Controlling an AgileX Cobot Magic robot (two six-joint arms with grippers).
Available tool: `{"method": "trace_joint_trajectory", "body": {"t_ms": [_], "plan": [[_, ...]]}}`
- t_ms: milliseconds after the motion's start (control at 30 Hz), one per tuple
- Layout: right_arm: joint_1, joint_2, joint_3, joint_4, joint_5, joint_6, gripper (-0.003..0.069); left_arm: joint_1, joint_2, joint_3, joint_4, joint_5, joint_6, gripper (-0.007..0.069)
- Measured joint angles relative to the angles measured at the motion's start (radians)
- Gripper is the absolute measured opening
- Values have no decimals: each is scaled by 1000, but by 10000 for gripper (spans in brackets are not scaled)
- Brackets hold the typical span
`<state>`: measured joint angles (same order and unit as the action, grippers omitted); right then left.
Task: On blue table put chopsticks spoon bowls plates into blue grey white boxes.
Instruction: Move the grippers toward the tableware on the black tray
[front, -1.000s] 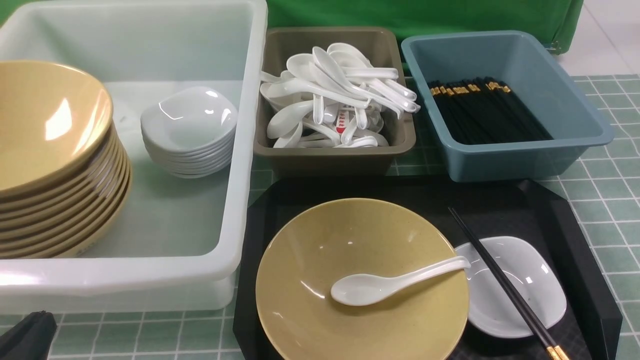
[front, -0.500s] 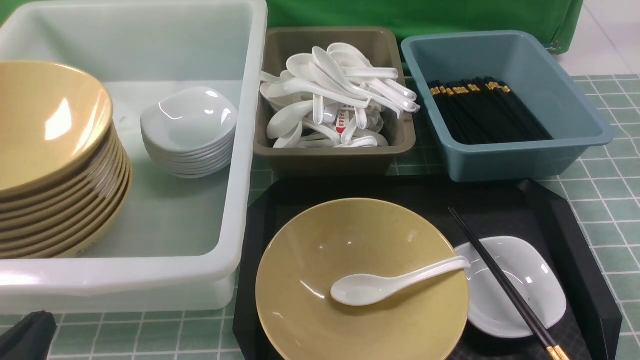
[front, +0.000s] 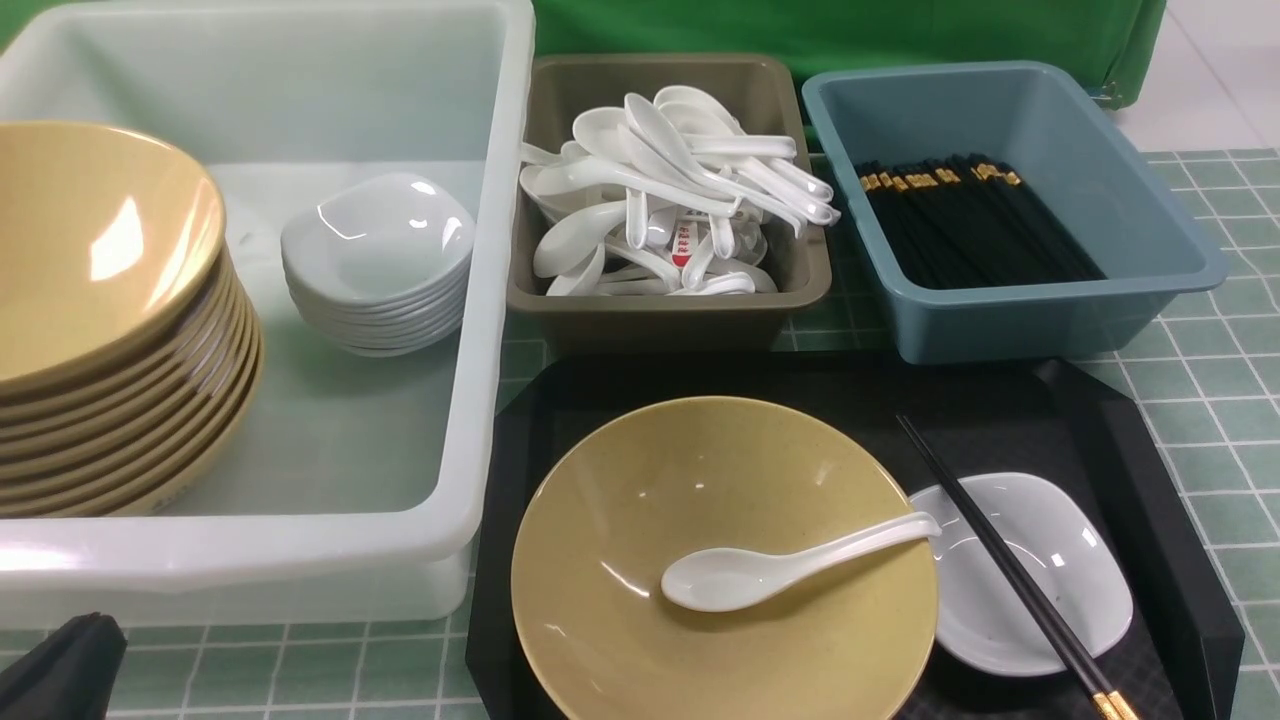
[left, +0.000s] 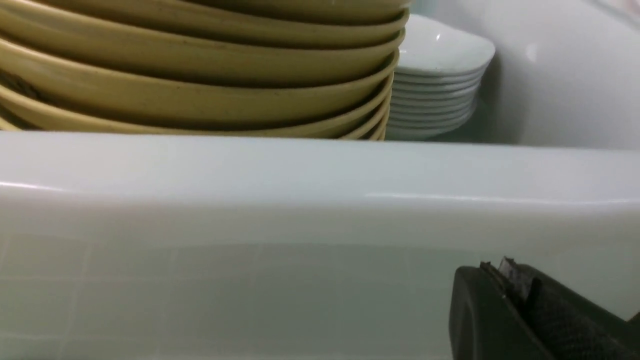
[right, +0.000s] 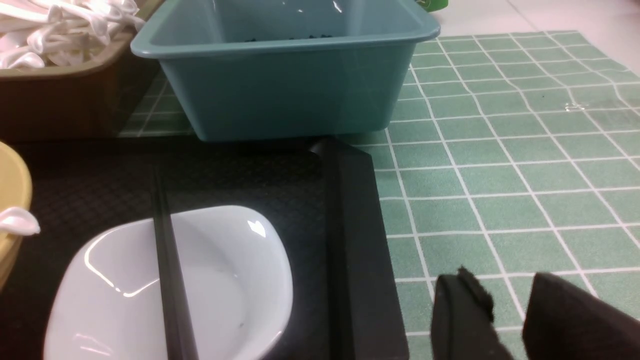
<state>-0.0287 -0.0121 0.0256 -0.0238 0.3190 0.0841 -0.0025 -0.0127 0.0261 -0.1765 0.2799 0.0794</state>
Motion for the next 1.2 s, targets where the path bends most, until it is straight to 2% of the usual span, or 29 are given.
{"method": "trace_joint_trajectory", "body": {"t_ms": [200, 300, 333, 433, 533, 567, 667, 800, 900, 1067, 1200], "plan": [[0, 0, 0, 0, 0, 1, 237, 0, 0, 0, -150, -30, -1, -12], [0, 0, 0, 45, -1, 93, 237, 0, 0, 0, -409, -90, -72, -12], [0, 0, 0, 53, -1, 93, 237, 0, 0, 0, -428, -95, -72, -12], [0, 0, 0, 320, -3, 512, 237, 0, 0, 0, -770, -170, -186, -12], [0, 0, 2, 407, -3, 686, 237, 0, 0, 0, -934, -216, -188, -12], [0, 0, 2, 418, -3, 702, 237, 0, 0, 0, -953, -225, -183, -12], [0, 0, 2, 429, -2, 675, 237, 0, 0, 0, -981, -241, -179, -12], [0, 0, 2, 430, -2, 517, 237, 0, 0, 0, -984, -246, -137, -12], [0, 0, 2, 430, -3, 445, 237, 0, 0, 0, -975, -246, -79, -12], [0, 0, 2, 432, -3, 370, 237, 0, 0, 0, -974, -280, -54, -12], [0, 0, 2, 437, 2, 355, 223, 0, 0, 0, -991, -280, -52, -12]]}}
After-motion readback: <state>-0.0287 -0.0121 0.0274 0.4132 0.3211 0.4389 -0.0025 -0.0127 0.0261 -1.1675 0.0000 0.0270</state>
